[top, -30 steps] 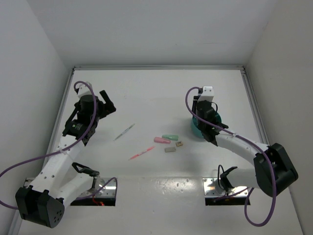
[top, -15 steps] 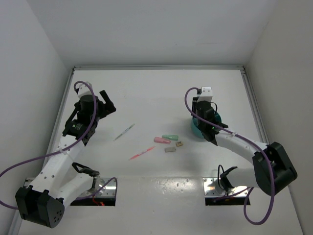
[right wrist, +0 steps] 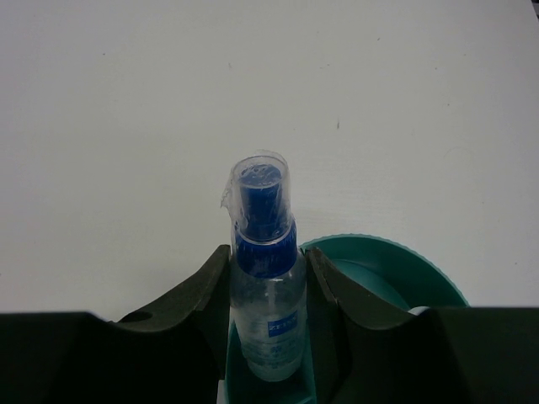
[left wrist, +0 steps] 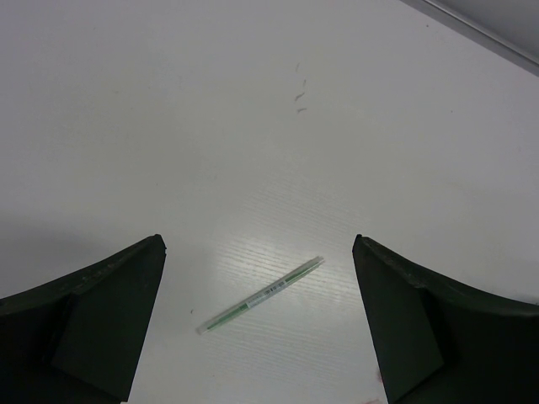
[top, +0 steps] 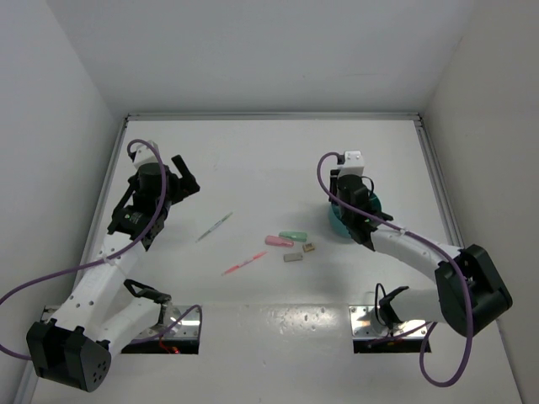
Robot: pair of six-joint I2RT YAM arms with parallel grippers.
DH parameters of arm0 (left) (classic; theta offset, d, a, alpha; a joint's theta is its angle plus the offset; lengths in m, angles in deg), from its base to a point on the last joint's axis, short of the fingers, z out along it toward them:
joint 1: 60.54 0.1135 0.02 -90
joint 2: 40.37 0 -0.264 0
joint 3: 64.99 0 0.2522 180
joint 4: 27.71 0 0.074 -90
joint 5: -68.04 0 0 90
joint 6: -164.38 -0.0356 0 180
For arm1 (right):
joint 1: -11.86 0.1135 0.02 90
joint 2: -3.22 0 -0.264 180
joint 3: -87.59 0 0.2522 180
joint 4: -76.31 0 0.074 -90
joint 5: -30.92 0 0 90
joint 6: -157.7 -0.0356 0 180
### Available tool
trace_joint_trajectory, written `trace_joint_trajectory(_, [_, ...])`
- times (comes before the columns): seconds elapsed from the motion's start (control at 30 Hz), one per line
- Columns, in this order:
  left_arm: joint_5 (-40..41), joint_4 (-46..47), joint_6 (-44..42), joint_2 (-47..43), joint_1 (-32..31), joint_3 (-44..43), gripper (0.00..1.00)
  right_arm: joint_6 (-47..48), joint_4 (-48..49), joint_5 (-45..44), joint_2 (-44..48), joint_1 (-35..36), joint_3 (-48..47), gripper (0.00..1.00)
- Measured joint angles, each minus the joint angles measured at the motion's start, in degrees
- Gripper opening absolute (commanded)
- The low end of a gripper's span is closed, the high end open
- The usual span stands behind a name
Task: Sort the stationery into containers
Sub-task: Place the stationery in the storage box.
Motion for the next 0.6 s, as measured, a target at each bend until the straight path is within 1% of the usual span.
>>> trace_joint_trajectory(0.23, [0.00,0.02,0.00,0.00,0.00,0.00,0.99,0.11,-0.22,0.63,0.76,0.00,0.24,0.42])
trace_joint_trajectory(0.27, [0.00,0.02,0.00,0.00,0.00,0.02,0.99,0.24,-0.26,0.70,1.03,0.00,0.24,0.45])
trace_joint_trajectory(0.37, [0.00,0.02,0.00,0.00,0.00,0.00,0.99,0.44,-0.15,1.05,2.03,0.00,0.31,0.47])
trace_joint_trajectory(0.43, [0.00,0.02,0.00,0.00,0.00,0.00,0.99,0.44,-0.13,1.11,2.71,0.00,0.46,0.50])
trace_joint_trajectory(0.6, [0.00,0.02,0.00,0.00,0.00,0.00,0.99,0.48,-0.13,1.44,3.15,0.00,0.48,0.51])
